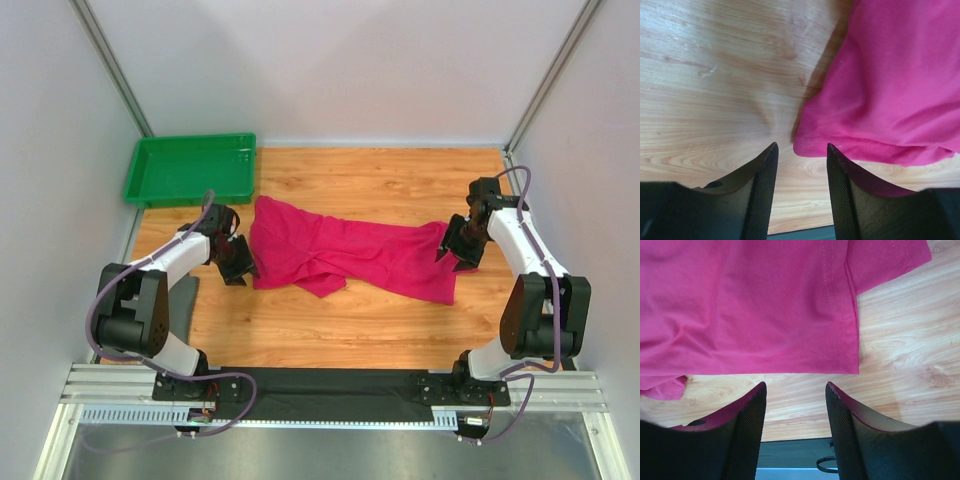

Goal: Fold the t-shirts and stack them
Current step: Flatten the tshirt out

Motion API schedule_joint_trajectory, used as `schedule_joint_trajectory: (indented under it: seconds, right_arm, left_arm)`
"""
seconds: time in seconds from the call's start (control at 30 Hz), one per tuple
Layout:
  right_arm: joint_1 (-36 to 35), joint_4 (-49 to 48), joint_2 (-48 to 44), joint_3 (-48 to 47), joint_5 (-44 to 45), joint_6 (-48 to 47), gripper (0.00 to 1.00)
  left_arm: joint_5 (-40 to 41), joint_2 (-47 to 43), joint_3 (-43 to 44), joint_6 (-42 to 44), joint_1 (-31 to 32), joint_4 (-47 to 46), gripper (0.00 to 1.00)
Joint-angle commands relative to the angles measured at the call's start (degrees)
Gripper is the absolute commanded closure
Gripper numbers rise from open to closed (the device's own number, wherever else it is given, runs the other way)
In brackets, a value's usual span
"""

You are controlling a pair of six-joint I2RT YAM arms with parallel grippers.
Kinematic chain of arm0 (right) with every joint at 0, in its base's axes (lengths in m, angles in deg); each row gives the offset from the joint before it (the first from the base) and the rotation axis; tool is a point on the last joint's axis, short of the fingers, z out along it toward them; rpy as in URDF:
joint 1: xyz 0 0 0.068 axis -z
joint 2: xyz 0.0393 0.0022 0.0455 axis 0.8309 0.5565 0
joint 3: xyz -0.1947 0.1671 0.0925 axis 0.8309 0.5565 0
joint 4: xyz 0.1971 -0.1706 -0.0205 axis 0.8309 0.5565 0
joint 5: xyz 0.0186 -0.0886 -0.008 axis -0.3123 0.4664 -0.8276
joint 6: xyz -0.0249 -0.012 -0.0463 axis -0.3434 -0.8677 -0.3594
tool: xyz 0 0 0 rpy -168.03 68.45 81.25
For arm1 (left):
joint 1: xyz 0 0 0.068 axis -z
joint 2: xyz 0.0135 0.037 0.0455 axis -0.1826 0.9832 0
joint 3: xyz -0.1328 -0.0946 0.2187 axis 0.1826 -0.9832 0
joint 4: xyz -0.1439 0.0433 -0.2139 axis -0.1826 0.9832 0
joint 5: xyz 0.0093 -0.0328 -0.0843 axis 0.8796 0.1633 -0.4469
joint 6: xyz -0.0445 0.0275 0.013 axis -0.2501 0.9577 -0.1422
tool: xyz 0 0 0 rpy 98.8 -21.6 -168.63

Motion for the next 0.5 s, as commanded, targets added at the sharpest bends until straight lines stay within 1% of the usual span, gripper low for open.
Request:
schedule_joint_trajectory:
  seconds: [0.0, 0.07, 0.23, 0.37, 0.47]
  right_arm:
    - [0.6, -2.2, -2.5, 0.3, -0.4, 1.2, 0.47]
    - [0.8, -2.2, -2.3, 0.5, 0.3, 1.6, 0.47]
    - [1.2, -2.2, -1.4, 1.0, 2.0, 3.1, 0.46]
    - [2.3, -2.0, -0.6, 3.2, 3.8, 7.7, 0.45]
    - [3.3, -2.7, -0.5, 4.9, 4.1, 8.9, 0.43]
  left_arm:
    - [0.3, 1.1, 0.3, -3.2, -0.2, 0.2, 0.5]
    - [1.1, 1.7, 0.4, -4.1, -0.2, 1.6, 0.51]
    - [0.9, 3.0, 0.3, -5.4, 0.0, 2.0, 0.5]
    - [0.5, 4.5, -0.3, -6.0, 0.7, 1.8, 0.5]
    - [0.0, 5.0, -1.3, -6.7, 0.8, 0.8, 0.53]
